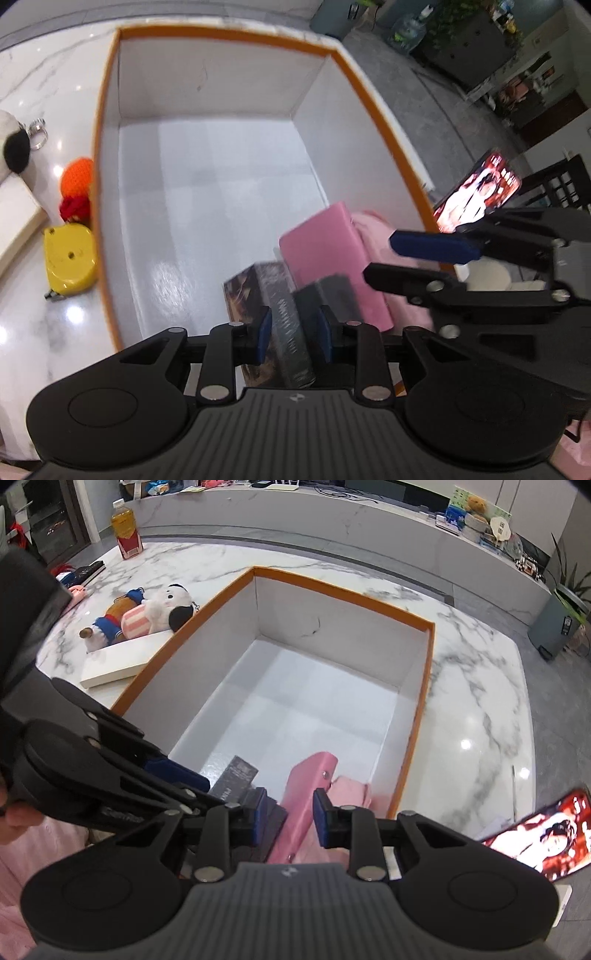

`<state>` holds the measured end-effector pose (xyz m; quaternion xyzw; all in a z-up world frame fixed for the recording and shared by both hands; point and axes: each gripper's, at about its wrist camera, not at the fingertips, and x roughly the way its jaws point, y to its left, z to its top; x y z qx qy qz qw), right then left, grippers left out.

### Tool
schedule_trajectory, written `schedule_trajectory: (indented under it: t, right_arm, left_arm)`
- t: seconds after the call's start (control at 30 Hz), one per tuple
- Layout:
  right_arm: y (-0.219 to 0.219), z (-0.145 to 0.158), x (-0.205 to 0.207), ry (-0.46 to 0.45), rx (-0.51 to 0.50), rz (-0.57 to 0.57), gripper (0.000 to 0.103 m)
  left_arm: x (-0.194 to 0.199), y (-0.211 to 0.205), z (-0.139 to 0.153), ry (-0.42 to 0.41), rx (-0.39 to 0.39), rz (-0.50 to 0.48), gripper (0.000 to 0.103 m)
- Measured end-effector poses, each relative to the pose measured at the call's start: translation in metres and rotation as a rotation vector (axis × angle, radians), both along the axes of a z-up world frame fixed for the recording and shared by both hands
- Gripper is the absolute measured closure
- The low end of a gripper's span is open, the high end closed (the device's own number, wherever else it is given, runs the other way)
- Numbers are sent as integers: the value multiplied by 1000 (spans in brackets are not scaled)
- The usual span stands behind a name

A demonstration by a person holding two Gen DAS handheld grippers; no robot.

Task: Organize objects
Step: 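Open the left tool to release the PHOTO CARD box while the right tool releases the grey box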

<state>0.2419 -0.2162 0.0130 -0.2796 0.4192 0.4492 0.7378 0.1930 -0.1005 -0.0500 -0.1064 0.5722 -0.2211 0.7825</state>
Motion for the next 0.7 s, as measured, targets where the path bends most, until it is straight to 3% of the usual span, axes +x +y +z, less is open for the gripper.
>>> schedule_trajectory:
  t: [0.17,0.33,0.4,0.47,0.57,0.7]
  right_arm:
    - [10,-1,-1,20,-7,43,73]
    - [26,-3,-16,11,-20,146,64]
    - [37,-5,-24,-3,-23,208,51]
    - [51,-10,-34,-35,-49,296,46]
    - [72,-21,-46,-75,-127,434,46]
    - [98,-35,-45,-64,-238,511,46]
  left_arm:
    - [-3,10,22,-94,38,-27,71]
    - [-10,22,44,-206,99,-52,71]
    - [-12,29,49,-239,137,-44,71]
    - [-12,37,49,-245,157,-28,71]
    - [-9,53,46,-209,87,-32,73]
    - [-5,61,43,-193,34,-31,73]
